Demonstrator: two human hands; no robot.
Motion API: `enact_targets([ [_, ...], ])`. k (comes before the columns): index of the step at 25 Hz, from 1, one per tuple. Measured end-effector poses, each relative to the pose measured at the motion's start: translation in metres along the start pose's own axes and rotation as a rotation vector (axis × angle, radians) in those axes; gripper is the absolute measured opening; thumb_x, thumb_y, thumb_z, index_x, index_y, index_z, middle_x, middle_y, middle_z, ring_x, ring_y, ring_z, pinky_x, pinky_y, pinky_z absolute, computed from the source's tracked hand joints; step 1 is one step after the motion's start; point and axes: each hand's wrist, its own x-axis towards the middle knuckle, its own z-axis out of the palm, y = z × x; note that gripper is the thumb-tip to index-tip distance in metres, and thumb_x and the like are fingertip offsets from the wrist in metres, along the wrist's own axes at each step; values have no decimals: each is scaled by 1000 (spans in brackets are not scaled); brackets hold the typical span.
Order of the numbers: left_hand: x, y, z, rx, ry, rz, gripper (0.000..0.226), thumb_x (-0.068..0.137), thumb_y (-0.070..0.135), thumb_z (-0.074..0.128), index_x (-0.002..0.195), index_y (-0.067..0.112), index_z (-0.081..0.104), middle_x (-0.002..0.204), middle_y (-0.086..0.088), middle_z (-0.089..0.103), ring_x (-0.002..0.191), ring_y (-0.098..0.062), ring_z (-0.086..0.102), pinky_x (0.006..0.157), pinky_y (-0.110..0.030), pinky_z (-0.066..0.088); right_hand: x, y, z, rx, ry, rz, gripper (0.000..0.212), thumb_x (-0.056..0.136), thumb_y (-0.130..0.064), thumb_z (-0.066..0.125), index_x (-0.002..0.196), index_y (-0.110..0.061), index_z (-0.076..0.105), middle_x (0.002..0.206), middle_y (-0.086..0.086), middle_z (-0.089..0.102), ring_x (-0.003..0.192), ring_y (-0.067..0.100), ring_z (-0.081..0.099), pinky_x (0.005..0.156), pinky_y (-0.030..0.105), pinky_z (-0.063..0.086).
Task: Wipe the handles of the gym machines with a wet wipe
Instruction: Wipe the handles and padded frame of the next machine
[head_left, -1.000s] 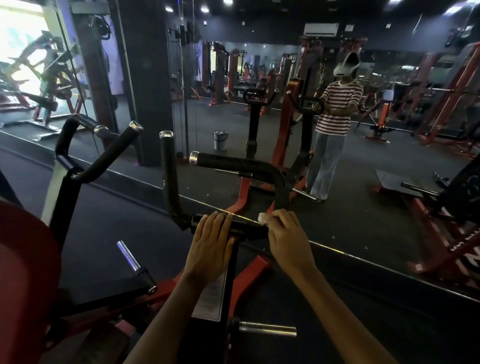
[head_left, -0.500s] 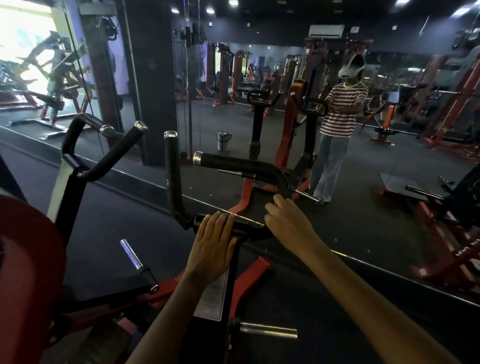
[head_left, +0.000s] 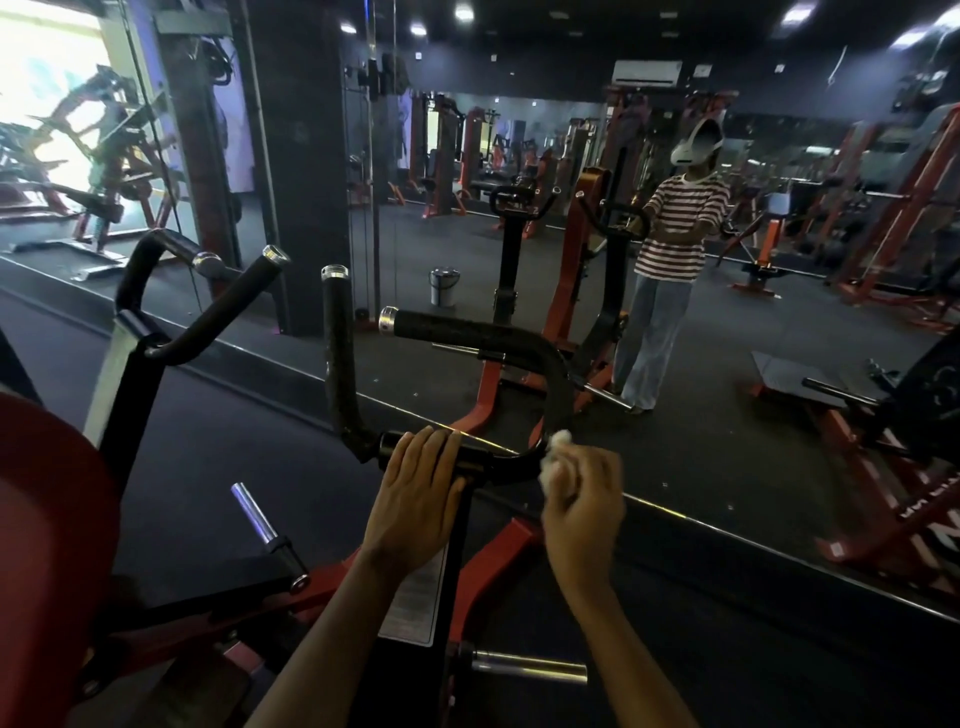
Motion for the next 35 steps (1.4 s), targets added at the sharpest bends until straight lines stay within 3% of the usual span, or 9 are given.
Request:
enact_targets([
  [6, -1, -1, 3, 14, 0, -10, 51, 101, 33, 25, 140, 4, 41, 138, -14, 48, 133, -30, 39, 116, -45, 21, -7, 3, 24, 174, 23, 397, 17, 79, -2, 69, 84, -13, 56, 85, 2, 59, 75, 10, 59, 66, 20, 47],
  [11, -1, 0, 3, 28, -18, -11, 51, 101, 33, 25, 139, 4, 41, 138, -15, 49, 133, -31, 39, 116, -45, 19, -30, -17, 45, 331, -40, 596, 21, 75, -5, 74, 84, -14, 57, 80, -3, 62, 73, 4, 59, 63, 11, 46],
  [16, 0, -3, 0, 51, -42, 11, 54, 101, 36, 21, 140, 4, 40, 139, -14, 48, 133, -30, 41, 116, -43, 18, -19, -21, 39, 392, 124, 838, 27, 73, -4, 75, 93, -8, 56, 86, 2, 62, 72, 6, 57, 57, 9, 43],
  [19, -1, -2, 1, 34, -25, 9, 53, 101, 35, 22, 139, 4, 41, 137, -15, 49, 131, -31, 42, 117, -43, 18, 8, -7, 15, 381, 240, 751, 26, 76, -8, 74, 94, -14, 56, 90, 1, 63, 73, 2, 56, 57, 8, 42],
  [22, -2, -3, 3, 25, 21, 5, 49, 99, 32, 28, 136, 4, 44, 134, -15, 51, 128, -31, 43, 116, -44, 19, 25, -2, 5, 318, 114, 516, 24, 80, -7, 70, 96, -21, 58, 91, -4, 62, 78, 0, 59, 61, 5, 45],
  [25, 1, -1, 3, 30, 47, 16, 48, 98, 32, 30, 133, 5, 47, 130, -14, 53, 124, -30, 45, 114, -44, 23, 18, 4, 2, 100, 61, 169, 20, 81, 0, 67, 98, -11, 66, 100, 6, 59, 82, 1, 55, 72, 2, 43],
  [29, 4, 0, 1, 48, 42, 38, 47, 97, 32, 33, 136, 9, 48, 131, -10, 52, 124, -28, 45, 111, -44, 26, 6, 18, 7, -157, -150, -215, 32, 83, -3, 65, 115, -8, 65, 108, 5, 52, 95, 6, 49, 82, 11, 46],
  [32, 4, 1, 0, 64, 51, 30, 46, 97, 32, 34, 135, 10, 49, 130, -8, 53, 124, -28, 44, 111, -43, 26, 15, 21, 11, -252, -163, -298, 28, 83, -5, 61, 110, -5, 67, 102, 7, 55, 94, 15, 51, 79, 23, 51],
  [35, 4, 0, -1, 64, 54, 29, 45, 97, 31, 35, 136, 11, 47, 131, -7, 52, 125, -27, 43, 111, -43, 26, 52, 20, 9, -257, -141, -294, 17, 83, -4, 60, 97, -5, 70, 97, 7, 56, 89, 19, 53, 77, 23, 48],
])
